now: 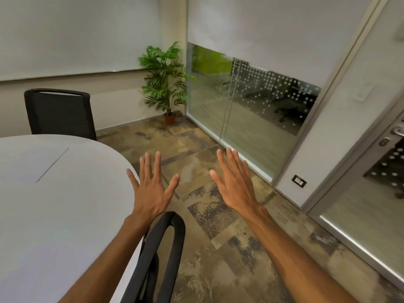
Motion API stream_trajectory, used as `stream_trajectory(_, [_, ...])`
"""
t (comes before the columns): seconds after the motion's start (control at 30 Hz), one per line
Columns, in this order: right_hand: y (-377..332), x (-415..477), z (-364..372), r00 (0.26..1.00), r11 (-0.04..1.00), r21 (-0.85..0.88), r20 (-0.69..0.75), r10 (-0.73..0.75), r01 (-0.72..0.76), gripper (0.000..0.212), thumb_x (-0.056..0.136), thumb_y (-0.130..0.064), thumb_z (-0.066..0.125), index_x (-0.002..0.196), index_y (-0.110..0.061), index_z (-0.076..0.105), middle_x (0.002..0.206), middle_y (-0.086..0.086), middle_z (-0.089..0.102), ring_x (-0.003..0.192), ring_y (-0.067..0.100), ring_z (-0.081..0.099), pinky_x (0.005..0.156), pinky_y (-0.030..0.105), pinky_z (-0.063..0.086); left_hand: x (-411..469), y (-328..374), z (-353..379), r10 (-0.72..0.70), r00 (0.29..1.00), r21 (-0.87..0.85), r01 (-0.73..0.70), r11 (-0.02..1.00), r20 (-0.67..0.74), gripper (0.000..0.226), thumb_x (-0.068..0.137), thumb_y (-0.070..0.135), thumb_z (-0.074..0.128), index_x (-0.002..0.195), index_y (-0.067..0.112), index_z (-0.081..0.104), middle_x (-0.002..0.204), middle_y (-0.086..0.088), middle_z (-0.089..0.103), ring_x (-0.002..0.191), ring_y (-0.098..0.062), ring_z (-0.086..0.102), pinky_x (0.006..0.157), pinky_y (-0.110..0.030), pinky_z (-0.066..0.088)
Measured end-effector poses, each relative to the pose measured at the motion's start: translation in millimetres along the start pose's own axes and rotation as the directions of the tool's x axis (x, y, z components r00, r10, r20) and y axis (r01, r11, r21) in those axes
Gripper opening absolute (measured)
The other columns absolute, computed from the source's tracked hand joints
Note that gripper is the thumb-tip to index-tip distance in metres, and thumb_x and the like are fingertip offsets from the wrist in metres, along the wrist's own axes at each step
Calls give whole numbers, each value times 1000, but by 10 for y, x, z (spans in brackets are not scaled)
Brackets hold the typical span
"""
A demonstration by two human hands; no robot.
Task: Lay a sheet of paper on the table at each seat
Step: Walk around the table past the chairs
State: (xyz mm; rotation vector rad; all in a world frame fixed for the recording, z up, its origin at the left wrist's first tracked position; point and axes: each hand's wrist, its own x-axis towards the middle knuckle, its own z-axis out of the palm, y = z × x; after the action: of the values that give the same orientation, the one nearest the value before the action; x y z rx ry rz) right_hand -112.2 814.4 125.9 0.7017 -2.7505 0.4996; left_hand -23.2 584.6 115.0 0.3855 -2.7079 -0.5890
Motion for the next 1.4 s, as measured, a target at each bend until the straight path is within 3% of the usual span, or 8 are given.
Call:
stream_trajectory(0.37, [640,1535,573,986,986,70,58,-156,152,66,102,-60,21,158,-37,-6,168,4,-1,154,19,-8,125,49,3,1273,-66,630,-108,991,79,114,990,-78,81,93,72,13,159,32,-12,165,0,-27,152,-19,-24,117,-54,-24])
stream_trajectory(0.73, [907,3258,1087,904,899,198,103,-416,391,68,103,-57,28,158,-36,-4,168,4,1,155,19,-7,125,50,5,2494,-53,1057,-269,938,95,295,951,-219,81,92,76,17,157,40,-14,165,3,-29,151,-16,-28,118,-53,-23])
stream_trajectory(0.93, [829,4049,1426,858,845,257,96,-505,469,68,102,-59,28,158,-37,-3,168,3,3,155,19,-5,124,50,6,3044,-217,1039,-370,882,117,417,901,-291,81,94,71,25,158,38,-12,165,2,-29,151,-18,-28,119,-56,-22])
stream_trajectory(1.07, [681,4645,1740,836,820,279,94,-541,499,67,102,-60,24,159,-35,-3,168,-2,2,155,16,-7,124,52,6,3517,-438,1017,-382,863,97,434,896,-331,80,97,64,31,159,32,-7,167,1,-23,154,-18,-18,122,-55,-14])
stream_trajectory(1.17, [534,5132,2012,824,805,299,92,-559,513,67,102,-58,28,159,-34,3,168,-4,2,154,14,-8,124,52,7,3974,-718,996,-361,871,105,415,904,-333,79,100,56,37,160,26,-4,168,0,-19,155,-19,-13,124,-55,-7])
stream_trajectory(1.4, [-24,6384,2616,831,805,336,102,-547,489,68,101,-59,29,159,-32,7,168,-5,0,154,14,-9,125,47,4,5066,-1586,852,-401,843,131,471,872,-359,84,100,49,47,160,25,-6,167,-1,-20,155,-20,-15,124,-53,-8])
